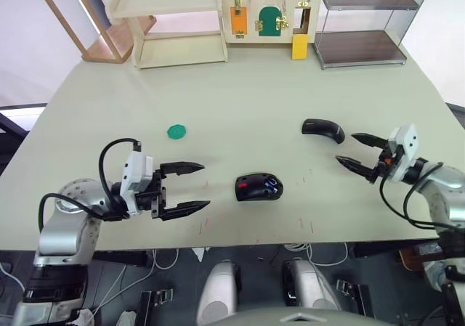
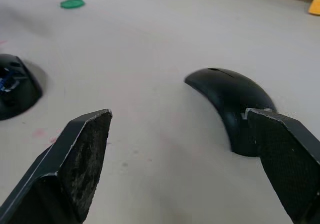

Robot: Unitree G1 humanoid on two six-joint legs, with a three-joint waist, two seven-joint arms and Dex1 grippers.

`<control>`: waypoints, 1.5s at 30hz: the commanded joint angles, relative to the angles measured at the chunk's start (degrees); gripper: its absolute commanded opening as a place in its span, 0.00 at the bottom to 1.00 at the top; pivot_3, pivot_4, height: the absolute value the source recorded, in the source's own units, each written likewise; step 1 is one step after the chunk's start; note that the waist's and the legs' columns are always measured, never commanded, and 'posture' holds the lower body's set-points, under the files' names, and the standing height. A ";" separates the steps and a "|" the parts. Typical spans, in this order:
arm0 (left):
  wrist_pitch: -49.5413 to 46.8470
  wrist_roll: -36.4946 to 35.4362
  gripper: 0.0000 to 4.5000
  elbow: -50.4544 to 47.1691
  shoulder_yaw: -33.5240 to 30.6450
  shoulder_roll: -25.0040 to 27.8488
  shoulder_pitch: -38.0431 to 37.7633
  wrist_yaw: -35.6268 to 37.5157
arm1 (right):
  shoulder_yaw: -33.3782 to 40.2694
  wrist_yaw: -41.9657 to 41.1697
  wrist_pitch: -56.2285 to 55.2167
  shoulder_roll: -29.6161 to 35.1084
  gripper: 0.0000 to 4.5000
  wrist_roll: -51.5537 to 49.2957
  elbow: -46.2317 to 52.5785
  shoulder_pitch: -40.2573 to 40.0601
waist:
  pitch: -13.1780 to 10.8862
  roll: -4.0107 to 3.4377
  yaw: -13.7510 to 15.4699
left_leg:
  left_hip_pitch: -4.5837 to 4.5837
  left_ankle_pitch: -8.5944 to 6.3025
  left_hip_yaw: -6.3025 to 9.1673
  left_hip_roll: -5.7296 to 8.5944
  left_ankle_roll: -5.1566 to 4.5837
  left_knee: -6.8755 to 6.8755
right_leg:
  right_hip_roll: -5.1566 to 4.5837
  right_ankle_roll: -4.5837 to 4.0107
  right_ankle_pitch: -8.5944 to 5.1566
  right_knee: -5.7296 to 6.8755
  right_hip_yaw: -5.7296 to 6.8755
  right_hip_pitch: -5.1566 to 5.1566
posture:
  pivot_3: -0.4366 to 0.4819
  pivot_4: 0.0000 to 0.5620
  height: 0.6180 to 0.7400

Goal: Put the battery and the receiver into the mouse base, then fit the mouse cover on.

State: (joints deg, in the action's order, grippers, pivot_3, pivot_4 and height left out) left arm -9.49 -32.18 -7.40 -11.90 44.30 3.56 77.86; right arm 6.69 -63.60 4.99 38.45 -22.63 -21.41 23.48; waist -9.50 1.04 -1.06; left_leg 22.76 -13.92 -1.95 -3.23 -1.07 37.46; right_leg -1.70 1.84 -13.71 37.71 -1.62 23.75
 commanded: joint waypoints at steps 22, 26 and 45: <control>-1.38 -5.88 0.97 -14.00 -4.31 -1.95 -8.37 -8.31 | -10.97 -6.85 -7.16 -1.18 1.00 21.89 -47.30 37.15 | -0.30 -0.02 -0.10 | 0.09 0.00 -0.26 0.00 0.00 -0.14 | 0.00 -0.18 0.11 0.00 -0.21 0.25 | 0.48 0.27 1.00; -1.46 -6.38 0.97 -13.77 -3.95 -2.65 -7.14 -8.78 | -11.74 -6.69 -7.21 -2.38 1.00 24.34 -49.17 39.18 | -0.30 -0.02 -0.12 | 0.09 0.00 -0.31 0.00 0.00 -0.13 | 0.00 -0.18 0.11 0.00 -0.25 0.25 | 0.48 0.27 1.00; -1.94 -6.33 0.97 -14.05 -4.28 -1.74 -7.21 -7.67 | -10.20 -5.72 -9.80 -5.23 1.00 26.84 -52.67 41.82 | -0.30 -0.02 -1.31 | 0.08 0.00 -0.36 0.00 0.01 -0.14 | 0.01 0.05 0.24 0.06 -0.32 0.29 | 0.48 0.27 1.00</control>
State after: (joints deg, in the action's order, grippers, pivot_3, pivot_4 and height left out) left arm -11.65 -37.56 -19.61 -15.18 41.77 -3.34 70.08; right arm -5.07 -69.25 -3.29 32.90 4.68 -74.77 63.68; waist -9.80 1.01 -2.37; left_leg 22.84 -13.92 -2.30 -3.24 -1.06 37.31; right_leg -1.68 1.88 -13.47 37.77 -1.93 24.04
